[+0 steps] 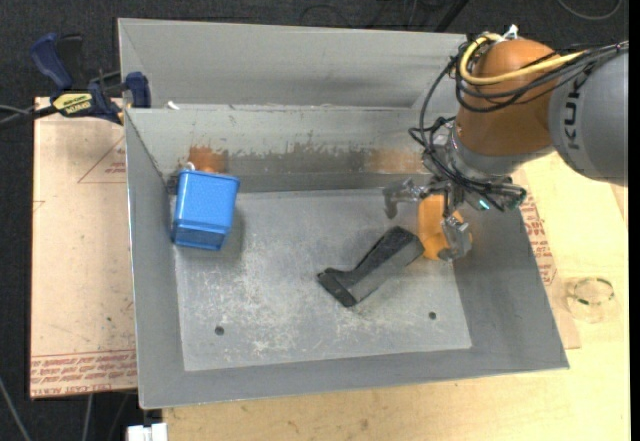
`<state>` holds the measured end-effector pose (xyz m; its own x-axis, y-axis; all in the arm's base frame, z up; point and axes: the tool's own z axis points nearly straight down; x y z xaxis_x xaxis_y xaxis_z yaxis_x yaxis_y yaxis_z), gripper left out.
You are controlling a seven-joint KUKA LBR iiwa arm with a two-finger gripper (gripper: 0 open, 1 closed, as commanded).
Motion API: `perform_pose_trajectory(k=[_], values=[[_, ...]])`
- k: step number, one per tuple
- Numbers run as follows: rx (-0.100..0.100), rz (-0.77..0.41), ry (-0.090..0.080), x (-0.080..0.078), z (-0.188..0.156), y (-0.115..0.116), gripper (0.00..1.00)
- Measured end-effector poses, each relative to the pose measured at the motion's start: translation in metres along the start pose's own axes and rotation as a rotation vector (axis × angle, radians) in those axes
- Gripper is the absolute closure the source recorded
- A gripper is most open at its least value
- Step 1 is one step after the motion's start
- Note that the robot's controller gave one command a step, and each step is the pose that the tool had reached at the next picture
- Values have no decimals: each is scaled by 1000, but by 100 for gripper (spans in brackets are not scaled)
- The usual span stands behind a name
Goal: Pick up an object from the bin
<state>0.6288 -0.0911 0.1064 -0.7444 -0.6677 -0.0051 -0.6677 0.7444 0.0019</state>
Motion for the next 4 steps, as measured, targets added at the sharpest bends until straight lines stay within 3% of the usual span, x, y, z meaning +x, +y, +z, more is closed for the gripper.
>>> perform_pose_trajectory(k=[1,2,3,4], values=[[1,0,-1,0,0,0,100],[1,0,-1,0,0,0,0],[0,0,-1,0,0,0,100],[0,0,-1,0,0,0,0]])
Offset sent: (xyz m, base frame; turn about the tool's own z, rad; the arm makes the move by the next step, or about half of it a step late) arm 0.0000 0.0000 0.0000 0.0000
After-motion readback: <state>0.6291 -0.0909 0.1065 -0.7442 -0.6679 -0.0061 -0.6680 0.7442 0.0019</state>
